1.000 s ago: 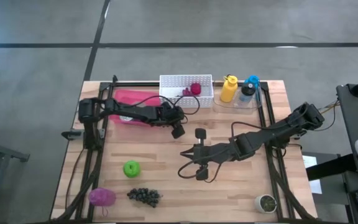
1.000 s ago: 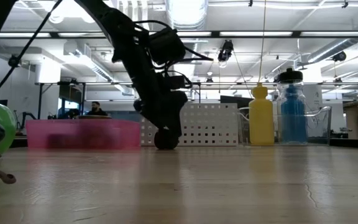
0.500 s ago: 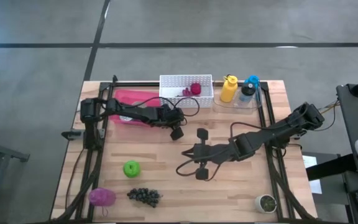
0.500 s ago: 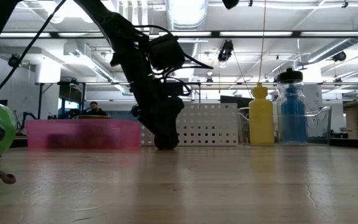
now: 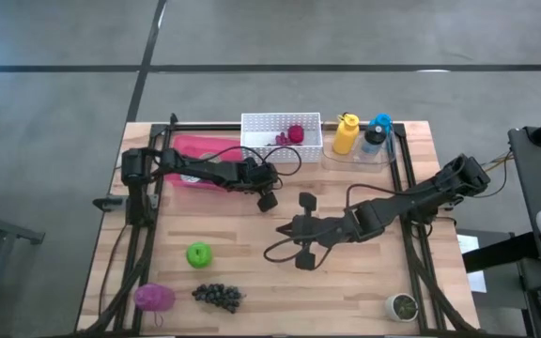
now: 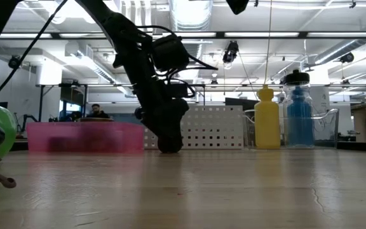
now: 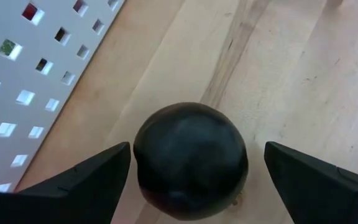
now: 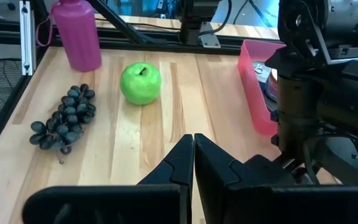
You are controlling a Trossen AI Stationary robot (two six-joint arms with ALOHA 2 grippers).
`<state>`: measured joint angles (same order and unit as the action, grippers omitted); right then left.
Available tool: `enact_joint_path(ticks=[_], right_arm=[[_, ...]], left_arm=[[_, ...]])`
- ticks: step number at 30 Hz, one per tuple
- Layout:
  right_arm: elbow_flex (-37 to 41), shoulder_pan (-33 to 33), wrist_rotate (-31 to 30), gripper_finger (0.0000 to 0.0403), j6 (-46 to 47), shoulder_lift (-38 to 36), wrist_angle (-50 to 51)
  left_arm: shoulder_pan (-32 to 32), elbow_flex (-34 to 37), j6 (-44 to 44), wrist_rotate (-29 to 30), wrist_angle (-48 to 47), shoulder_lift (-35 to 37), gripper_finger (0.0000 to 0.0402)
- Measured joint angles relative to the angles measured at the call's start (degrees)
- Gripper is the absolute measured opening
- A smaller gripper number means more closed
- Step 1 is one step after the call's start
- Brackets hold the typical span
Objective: Pick & Place Food Item
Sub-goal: Put the black plum into the white bin
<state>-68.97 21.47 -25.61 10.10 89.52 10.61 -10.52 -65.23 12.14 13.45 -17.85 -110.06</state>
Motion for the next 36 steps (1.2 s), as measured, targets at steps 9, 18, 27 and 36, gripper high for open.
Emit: enact_joint_path(ticks=[9, 18, 27, 36], right_arm=[[0.0, 0.0, 0.0, 0.0008, -0.2, 0.0, -0.1], [0.0, 0.0, 0.1, 0.0008, -0.8, 0.0, -0.1], [0.0, 0.0, 0.1, 0.0008, -0.9, 0.0, -0.2], [0.0, 0.0, 0.2, 0.0008, -0.9, 0.0, -0.5]], left_arm=[[0.0, 0.0, -0.4, 0.9, 0.0, 0.0, 0.0324], [0.0, 0.0, -2.2, 2.4, 0.0, 0.0, 0.0229], [0.1, 0.0, -1.2, 2.3, -1.0, 1.2, 0.0204], [1.7, -0.8, 0.2, 2.1, -6.0, 12.5, 0.0203]])
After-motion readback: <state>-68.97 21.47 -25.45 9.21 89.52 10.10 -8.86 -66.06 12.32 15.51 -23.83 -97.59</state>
